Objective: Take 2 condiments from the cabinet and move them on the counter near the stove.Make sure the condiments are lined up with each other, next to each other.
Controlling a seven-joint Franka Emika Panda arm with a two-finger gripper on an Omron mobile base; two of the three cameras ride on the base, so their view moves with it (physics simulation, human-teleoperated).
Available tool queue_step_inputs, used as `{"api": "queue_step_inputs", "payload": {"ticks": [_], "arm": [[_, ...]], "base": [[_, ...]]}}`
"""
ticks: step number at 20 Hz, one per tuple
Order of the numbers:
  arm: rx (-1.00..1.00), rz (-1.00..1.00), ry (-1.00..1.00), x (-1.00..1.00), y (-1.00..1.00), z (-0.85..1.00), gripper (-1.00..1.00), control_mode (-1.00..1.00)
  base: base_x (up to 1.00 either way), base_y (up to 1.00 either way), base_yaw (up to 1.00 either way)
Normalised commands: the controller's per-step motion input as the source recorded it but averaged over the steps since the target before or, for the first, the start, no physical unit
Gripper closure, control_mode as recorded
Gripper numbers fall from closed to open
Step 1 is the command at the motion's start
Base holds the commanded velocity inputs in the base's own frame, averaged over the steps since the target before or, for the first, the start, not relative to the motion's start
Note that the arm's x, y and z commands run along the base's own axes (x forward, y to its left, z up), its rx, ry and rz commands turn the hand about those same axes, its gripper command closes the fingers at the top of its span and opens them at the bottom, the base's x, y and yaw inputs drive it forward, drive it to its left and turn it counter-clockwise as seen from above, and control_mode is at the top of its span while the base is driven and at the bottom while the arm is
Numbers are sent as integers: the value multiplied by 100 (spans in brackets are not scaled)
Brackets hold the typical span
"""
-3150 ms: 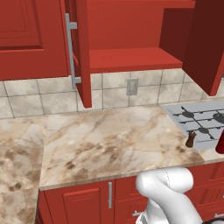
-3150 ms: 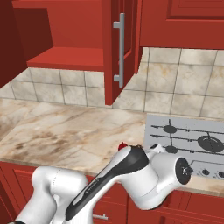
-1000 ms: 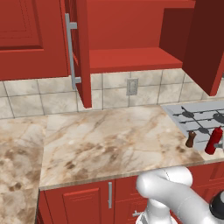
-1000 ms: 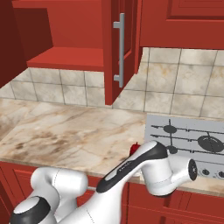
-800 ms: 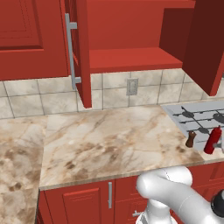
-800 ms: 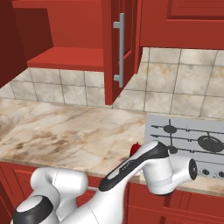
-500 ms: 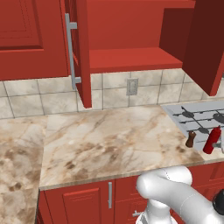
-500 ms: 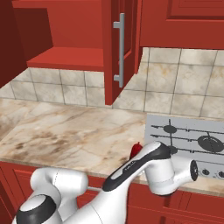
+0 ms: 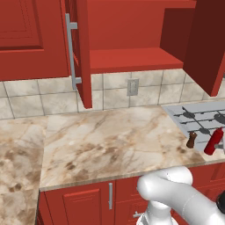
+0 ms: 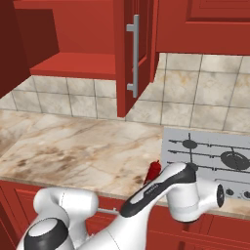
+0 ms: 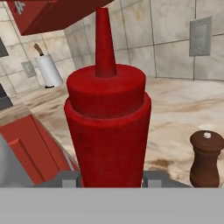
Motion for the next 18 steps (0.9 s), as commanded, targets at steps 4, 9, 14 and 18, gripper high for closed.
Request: {"api": "queue_step_inputs", "payload": {"ticks": [4,9,14,18], "arm": [[5,0,0,1,-6,-8,100,-100],[4,0,0,0,-4,-9,100,-100],[4,0,0,5,-1,-7,100,-100],[5,0,0,13,-6,-1,100,-100]], "base": [[0,0,0],[0,0,0],[0,0,0],[0,0,0]]}}
